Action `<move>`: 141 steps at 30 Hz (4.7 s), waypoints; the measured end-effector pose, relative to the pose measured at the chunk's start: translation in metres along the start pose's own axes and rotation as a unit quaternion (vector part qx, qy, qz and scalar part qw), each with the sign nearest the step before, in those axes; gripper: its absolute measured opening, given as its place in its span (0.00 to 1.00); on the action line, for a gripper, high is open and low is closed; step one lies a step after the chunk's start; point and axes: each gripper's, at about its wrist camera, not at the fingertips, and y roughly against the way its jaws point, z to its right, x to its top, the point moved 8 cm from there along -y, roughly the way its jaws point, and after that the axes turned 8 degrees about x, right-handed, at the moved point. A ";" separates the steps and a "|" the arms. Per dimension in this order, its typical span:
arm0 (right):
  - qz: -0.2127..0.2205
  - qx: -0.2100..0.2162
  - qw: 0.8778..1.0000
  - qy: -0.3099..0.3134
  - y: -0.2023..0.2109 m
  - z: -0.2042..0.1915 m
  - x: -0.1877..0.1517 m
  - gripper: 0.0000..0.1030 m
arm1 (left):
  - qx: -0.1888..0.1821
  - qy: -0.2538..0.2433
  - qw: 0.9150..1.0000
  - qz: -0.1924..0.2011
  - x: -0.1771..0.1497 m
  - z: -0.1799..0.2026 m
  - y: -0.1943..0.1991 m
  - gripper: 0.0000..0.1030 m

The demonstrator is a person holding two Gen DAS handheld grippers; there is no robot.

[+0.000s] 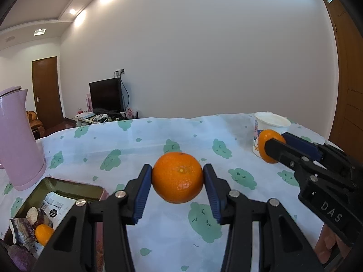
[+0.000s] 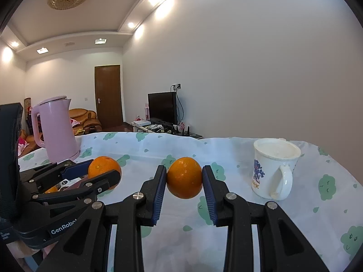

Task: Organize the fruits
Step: 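Lift and carry the orange with the left tool while the right tool carries its orange toward the tin, then lower the orange into the tin with the left tool while the right tool lowers its orange there, then open the left tool to release the orange while the right tool releases its orange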

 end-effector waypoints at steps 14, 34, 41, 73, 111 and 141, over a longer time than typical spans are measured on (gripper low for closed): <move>-0.012 0.022 1.000 0.002 0.004 -0.023 -0.005 0.33 | -0.001 -0.017 1.000 -0.006 -0.009 -0.005 0.015 0.46; -0.021 0.077 0.997 0.011 0.009 -0.091 -0.009 0.33 | 0.018 0.011 1.000 -0.006 -0.025 -0.063 0.053 0.46; -0.025 0.090 0.995 0.019 0.005 -0.112 -0.010 0.33 | 0.025 0.013 1.000 -0.008 -0.027 -0.078 0.062 0.46; -0.022 0.162 0.985 0.047 -0.007 -0.197 0.007 0.33 | 0.096 0.044 0.994 -0.004 -0.032 -0.177 0.097 0.46; -0.149 0.190 0.970 0.032 -0.074 -0.236 -0.040 0.34 | 0.068 0.059 0.993 -0.082 -0.072 -0.203 0.073 0.47; -0.098 0.125 0.987 0.020 -0.017 -0.206 -0.012 0.61 | 0.107 0.080 0.991 0.009 -0.035 -0.227 0.134 0.94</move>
